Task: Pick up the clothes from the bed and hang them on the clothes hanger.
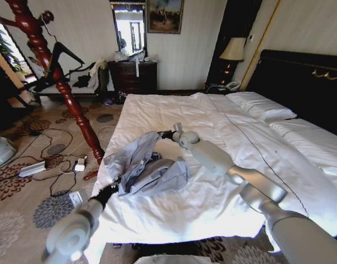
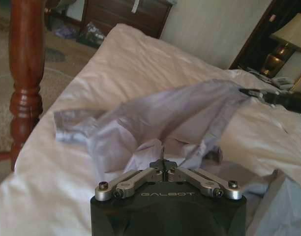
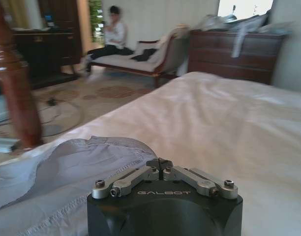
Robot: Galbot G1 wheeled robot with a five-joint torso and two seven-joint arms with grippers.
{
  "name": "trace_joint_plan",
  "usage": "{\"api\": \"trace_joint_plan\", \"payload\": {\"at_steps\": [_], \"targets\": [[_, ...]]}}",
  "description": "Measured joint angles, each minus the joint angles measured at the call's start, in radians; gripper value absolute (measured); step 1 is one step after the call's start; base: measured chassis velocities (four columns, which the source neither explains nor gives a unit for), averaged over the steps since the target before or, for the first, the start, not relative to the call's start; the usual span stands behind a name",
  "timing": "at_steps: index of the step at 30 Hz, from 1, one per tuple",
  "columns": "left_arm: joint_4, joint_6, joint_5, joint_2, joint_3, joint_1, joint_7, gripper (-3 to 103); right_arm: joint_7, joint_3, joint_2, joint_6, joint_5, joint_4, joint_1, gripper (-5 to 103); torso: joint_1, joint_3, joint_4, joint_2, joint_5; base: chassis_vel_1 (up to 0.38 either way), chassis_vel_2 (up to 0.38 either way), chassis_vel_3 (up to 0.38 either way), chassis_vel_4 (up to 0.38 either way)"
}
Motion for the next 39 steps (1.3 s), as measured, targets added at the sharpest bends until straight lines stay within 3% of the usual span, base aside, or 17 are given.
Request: {"api": "trace_joint_plan", "payload": {"at_steps": [6, 9, 13, 14, 18, 20, 24, 27, 31, 32, 33, 34, 35, 36, 38, 39], "targets": [[0.042, 0.014, -0.074, 0.108, 0.053, -0.192, -0.034, 0, 0.078, 0.074, -0.100, -0.032, 0.059, 0.064, -0.010, 0, 0.000, 0.000, 0.0004, 0.000, 0.0000, 0.000, 0.000, 0.000, 0.000], [0.055, 0.017, -0.095, 0.131, 0.067, -0.246, -0.041, 0, 0.091, 0.088, -0.131, -0.039, 0.072, 0.086, -0.012, 0, 0.000, 0.000, 0.0003, 0.000, -0.0001, 0.000, 0.000, 0.000, 0.000], [0.137, 0.034, -0.203, 0.228, 0.152, -0.491, -0.065, 0, 0.137, 0.153, -0.224, -0.076, 0.114, 0.172, -0.037, 0, 0.000, 0.000, -0.0002, 0.000, 0.0003, 0.000, 0.000, 0.000, 0.000], [0.137, 0.034, -0.203, 0.228, 0.152, -0.491, -0.065, 0, 0.137, 0.153, -0.224, -0.076, 0.114, 0.172, -0.037, 0, 0.000, 0.000, -0.0002, 0.000, 0.0003, 0.000, 0.000, 0.000, 0.000], [0.222, 0.058, -0.294, 0.320, 0.195, -0.697, -0.047, 0, 0.200, 0.244, -0.311, -0.131, 0.186, 0.287, -0.074, 0, 0.000, 0.000, -0.0005, 0.000, 0.0005, 0.000, 0.000, 0.000, 0.000], [0.228, 0.059, -0.301, 0.334, 0.195, -0.711, -0.041, 0, 0.206, 0.254, -0.324, -0.138, 0.195, 0.305, -0.078, 0, 0.000, 0.000, -0.0003, 0.000, 0.0004, 0.000, 0.000, 0.000, 0.000], [0.222, 0.062, -0.355, 0.415, 0.193, -0.794, -0.034, 0, 0.264, 0.342, -0.417, -0.204, 0.287, 0.470, -0.119, 0, 0.000, 0.000, 0.0005, 0.000, 0.0001, 0.000, 0.000, 0.000, 0.000], [0.203, 0.064, -0.387, 0.439, 0.194, -0.814, -0.050, 0, 0.286, 0.373, -0.453, -0.234, 0.325, 0.555, -0.150, 0, 0.000, 0.000, -0.0007, 0.000, 0.0000, 0.000, 0.000, 0.000, 0.000], [0.151, 0.072, -0.385, 0.434, 0.193, -0.766, -0.080, 0, 0.310, 0.454, -0.508, -0.259, 0.334, 0.665, -0.283, 0, 0.000, 0.000, 0.0015, 0.000, 0.0003, 0.000, 0.000, 0.000, 0.000], [0.129, 0.076, -0.365, 0.414, 0.200, -0.734, -0.082, 0, 0.319, 0.512, -0.544, -0.262, 0.330, 0.706, -0.372, 0, 0.000, 0.000, 0.0014, 0.000, 0.0002, 0.000, 0.000, 0.000, 0.000], [0.119, 0.077, -0.348, 0.402, 0.199, -0.702, -0.082, 0, 0.325, 0.540, -0.565, -0.261, 0.323, 0.724, -0.424, 0, 0.000, 0.000, -0.0011, 0.000, -0.0004, 0.000, 0.000, 0.000, 0.000], [0.094, 0.077, -0.322, 0.386, 0.179, -0.637, -0.081, 0, 0.328, 0.568, -0.584, -0.259, 0.305, 0.741, -0.487, 0, -0.001, 0.000, -0.0020, 0.000, -0.0006, 0.000, 0.000, 0.000, 0.000], [0.094, 0.077, -0.322, 0.386, 0.179, -0.637, -0.081, 0, 0.328, 0.568, -0.584, -0.259, 0.305, 0.741, -0.487, 0, -0.001, 0.000, -0.0020, 0.000, -0.0006, 0.000, 0.000, 0.000, 0.000], [0.067, 0.077, -0.293, 0.366, 0.139, -0.542, -0.081, 0, 0.328, 0.587, -0.590, -0.254, 0.289, 0.747, -0.539, 0, -0.001, 0.000, -0.0023, 0.000, 0.0013, -0.021, -0.033, -0.050, -0.034], [0.038, 0.077, -0.266, 0.333, 0.078, -0.426, -0.085, 0, 0.328, 0.597, -0.585, -0.248, 0.279, 0.746, -0.575, 0, -0.001, 0.000, -0.0007, 0.000, 0.0010, 0.000, 0.000, 0.000, 0.000], [0.018, 0.077, -0.245, 0.305, 0.038, -0.348, -0.089, 0, 0.328, 0.597, -0.580, -0.245, 0.274, 0.743, -0.588, 5, 0.000, 0.000, 0.0007, 0.000, 0.0001, 0.000, 0.000, 0.000, 0.000]]}}
